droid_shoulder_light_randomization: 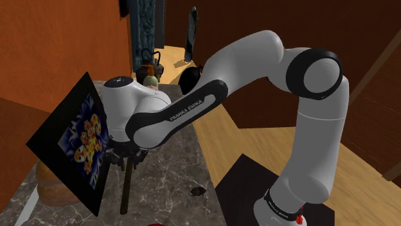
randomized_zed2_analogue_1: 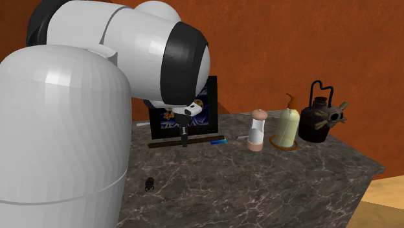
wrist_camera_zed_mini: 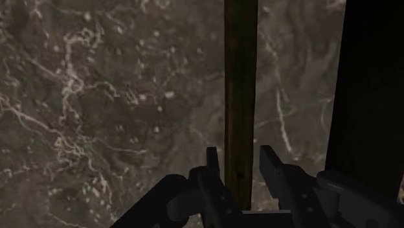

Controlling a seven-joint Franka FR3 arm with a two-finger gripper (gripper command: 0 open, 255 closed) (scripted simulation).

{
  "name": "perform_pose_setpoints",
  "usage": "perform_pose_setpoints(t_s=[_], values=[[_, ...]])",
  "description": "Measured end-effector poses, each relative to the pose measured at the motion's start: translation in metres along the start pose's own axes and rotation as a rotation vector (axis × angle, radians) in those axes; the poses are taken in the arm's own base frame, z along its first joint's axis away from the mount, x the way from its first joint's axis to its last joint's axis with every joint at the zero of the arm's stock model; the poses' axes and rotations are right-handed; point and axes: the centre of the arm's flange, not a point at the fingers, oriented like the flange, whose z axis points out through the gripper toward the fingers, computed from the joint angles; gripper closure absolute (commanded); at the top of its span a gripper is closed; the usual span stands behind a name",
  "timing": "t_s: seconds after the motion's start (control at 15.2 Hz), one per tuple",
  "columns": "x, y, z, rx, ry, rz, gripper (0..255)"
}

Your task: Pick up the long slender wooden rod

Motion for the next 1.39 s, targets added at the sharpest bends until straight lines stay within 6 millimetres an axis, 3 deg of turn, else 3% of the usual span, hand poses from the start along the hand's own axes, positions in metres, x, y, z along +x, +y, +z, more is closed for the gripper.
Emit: perform_pose_setpoints(t_s=[0.66,1.39], values=[[0.000,0.001,-0.004,-0.002,-0.001,0.000,255],[0.000,0.002,-0.060,-0.004,-0.002,0.000,255]])
